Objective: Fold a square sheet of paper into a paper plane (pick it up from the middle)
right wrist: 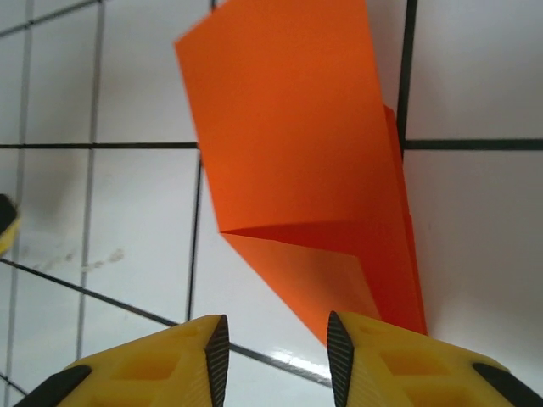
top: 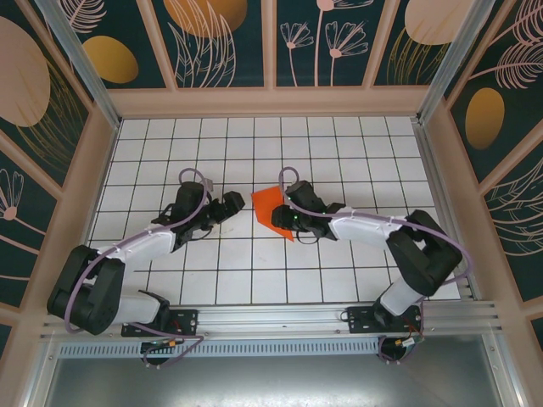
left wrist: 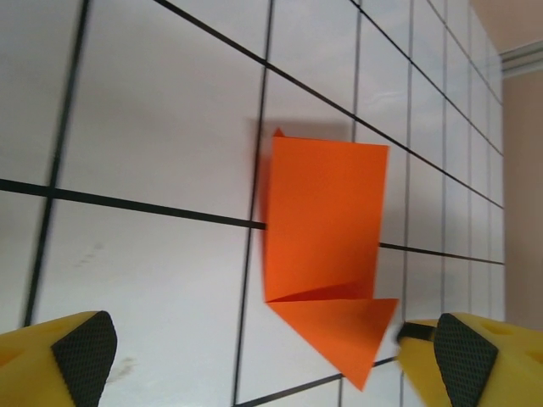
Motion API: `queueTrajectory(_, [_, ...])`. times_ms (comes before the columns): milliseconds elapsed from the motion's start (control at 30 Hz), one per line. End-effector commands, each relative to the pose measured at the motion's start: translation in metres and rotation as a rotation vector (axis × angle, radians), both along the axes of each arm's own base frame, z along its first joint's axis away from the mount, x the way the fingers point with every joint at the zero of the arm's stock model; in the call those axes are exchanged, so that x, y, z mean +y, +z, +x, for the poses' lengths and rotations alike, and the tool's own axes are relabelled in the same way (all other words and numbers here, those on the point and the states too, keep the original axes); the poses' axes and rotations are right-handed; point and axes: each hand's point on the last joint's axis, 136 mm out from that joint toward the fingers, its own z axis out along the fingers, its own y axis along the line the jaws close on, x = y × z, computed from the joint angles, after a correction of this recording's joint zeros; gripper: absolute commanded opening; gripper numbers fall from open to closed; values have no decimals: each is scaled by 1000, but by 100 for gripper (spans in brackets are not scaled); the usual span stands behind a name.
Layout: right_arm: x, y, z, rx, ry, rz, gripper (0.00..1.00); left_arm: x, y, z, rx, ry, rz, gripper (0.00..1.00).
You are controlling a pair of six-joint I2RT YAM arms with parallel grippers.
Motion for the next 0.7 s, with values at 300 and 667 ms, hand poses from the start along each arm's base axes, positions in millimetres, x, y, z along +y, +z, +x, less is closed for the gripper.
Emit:
queueTrajectory(300, [-4,-37,16,89,-65,22,31,-46,-12,-7,65,-64,-107,92])
queueTrajectory(667, [-28,-48,1,199,-80,218,30,-69,-19,-9,110,-109,-161,80])
